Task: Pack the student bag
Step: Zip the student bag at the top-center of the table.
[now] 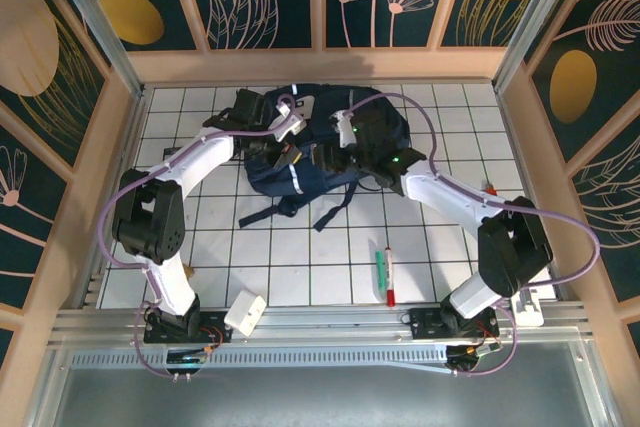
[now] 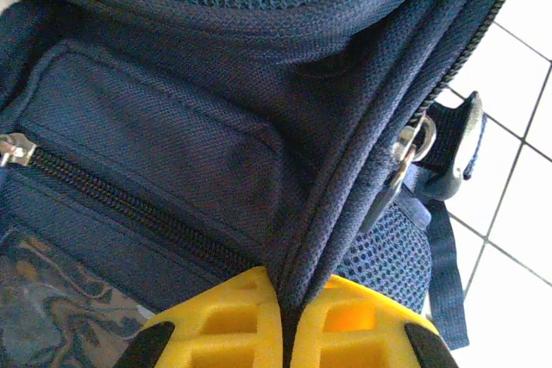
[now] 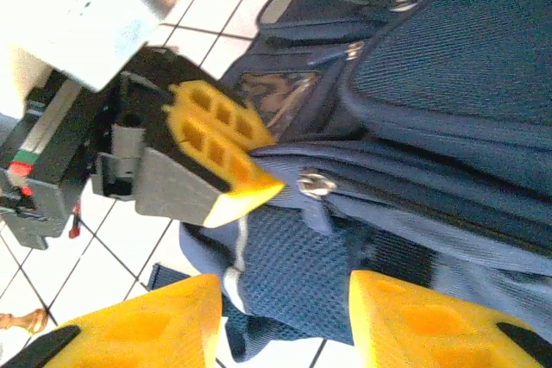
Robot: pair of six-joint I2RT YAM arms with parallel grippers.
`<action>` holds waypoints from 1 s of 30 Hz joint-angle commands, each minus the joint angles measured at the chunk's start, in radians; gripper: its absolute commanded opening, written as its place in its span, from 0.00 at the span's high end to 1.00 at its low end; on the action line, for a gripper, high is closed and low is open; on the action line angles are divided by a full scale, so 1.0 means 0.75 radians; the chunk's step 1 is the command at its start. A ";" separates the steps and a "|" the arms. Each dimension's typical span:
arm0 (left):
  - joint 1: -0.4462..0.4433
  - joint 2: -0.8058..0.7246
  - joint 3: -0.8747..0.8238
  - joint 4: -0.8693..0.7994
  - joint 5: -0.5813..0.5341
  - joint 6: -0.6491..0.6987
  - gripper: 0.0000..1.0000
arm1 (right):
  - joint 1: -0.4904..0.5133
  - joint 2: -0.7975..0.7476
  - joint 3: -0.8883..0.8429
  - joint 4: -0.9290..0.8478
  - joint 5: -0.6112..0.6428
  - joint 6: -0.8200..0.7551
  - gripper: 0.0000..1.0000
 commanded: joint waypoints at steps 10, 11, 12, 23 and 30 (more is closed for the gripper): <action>0.006 -0.029 0.009 0.065 0.275 -0.073 1.00 | 0.054 0.181 0.120 0.055 0.241 -0.031 0.55; 0.005 -0.032 0.004 0.073 0.279 -0.073 1.00 | 0.064 0.193 0.123 0.072 0.267 -0.031 0.55; 0.005 -0.034 0.000 0.080 0.277 -0.072 1.00 | 0.071 0.204 0.128 0.084 0.278 -0.030 0.56; 0.005 -0.065 -0.026 0.096 0.247 -0.015 1.00 | 0.096 0.241 0.203 0.036 0.361 -0.030 0.88; 0.007 -0.044 -0.018 0.066 0.032 0.032 1.00 | 0.073 0.167 0.225 -0.118 0.305 -0.010 1.00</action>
